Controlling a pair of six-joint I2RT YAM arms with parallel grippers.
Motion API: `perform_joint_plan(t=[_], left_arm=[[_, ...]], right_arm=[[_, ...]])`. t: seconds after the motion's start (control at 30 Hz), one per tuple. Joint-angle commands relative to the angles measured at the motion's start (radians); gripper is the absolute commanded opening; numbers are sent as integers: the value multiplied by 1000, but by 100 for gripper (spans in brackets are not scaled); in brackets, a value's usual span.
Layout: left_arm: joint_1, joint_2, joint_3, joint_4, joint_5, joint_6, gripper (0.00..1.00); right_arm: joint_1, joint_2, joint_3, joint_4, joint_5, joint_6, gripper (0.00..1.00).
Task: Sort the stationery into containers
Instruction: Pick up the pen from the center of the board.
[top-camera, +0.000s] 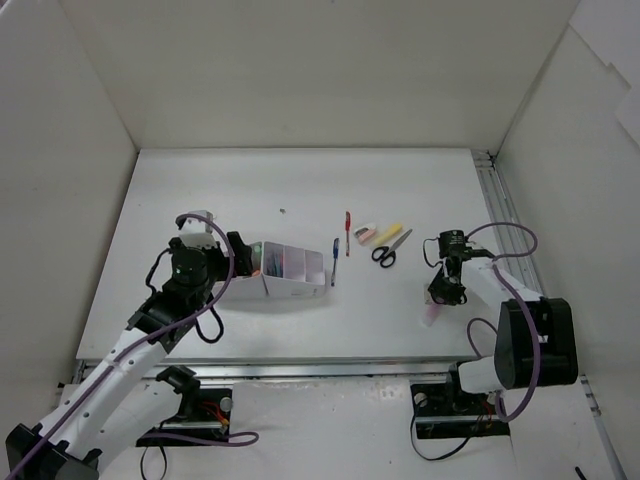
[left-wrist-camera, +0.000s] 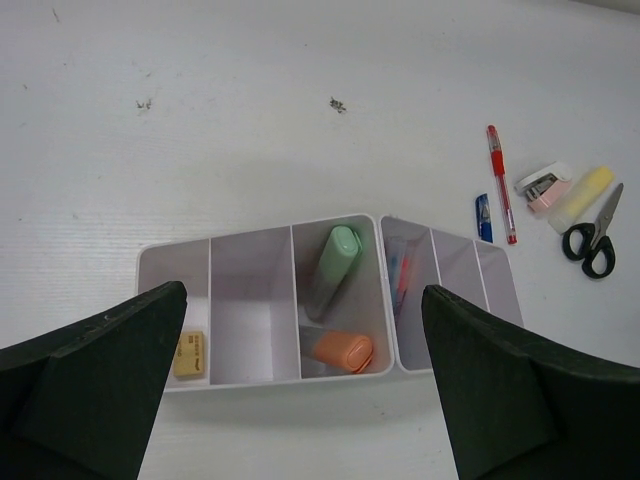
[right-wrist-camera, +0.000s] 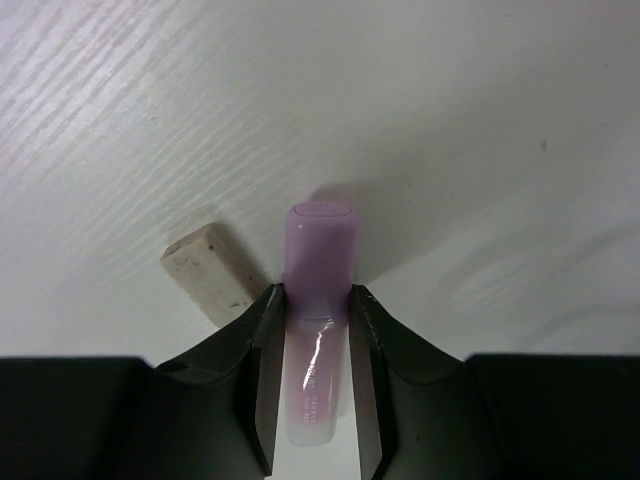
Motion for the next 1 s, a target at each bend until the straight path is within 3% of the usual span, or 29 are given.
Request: perform_joint_plan(t=[0.0,0.17,0.27,0.37,0.53,0.77,0.97], left_arm=[[5,-23,47,35,-29,21,99],[14,-5,75,30,89,35,99],[14,38,112,47,241,35,99],[14,100,175,53,334,18,100],[-18,216,238,175,572,-36,99],[-118,336,218,328,557,-142,99],[-189,373,196,340,470,-163,98]], right_arm=[[-7,-110,4,15,-38,-45,3],[39,-332,13,49,-87,-280,0],[90,-452,19,73,-256,-465,0],[226,-522,4,185,-451,-540,0],[439,-488,42,264,-476,-698,0],[689,-336,110,477,-488,-794,0],[772,-288,114,662,-396,-760,0]])
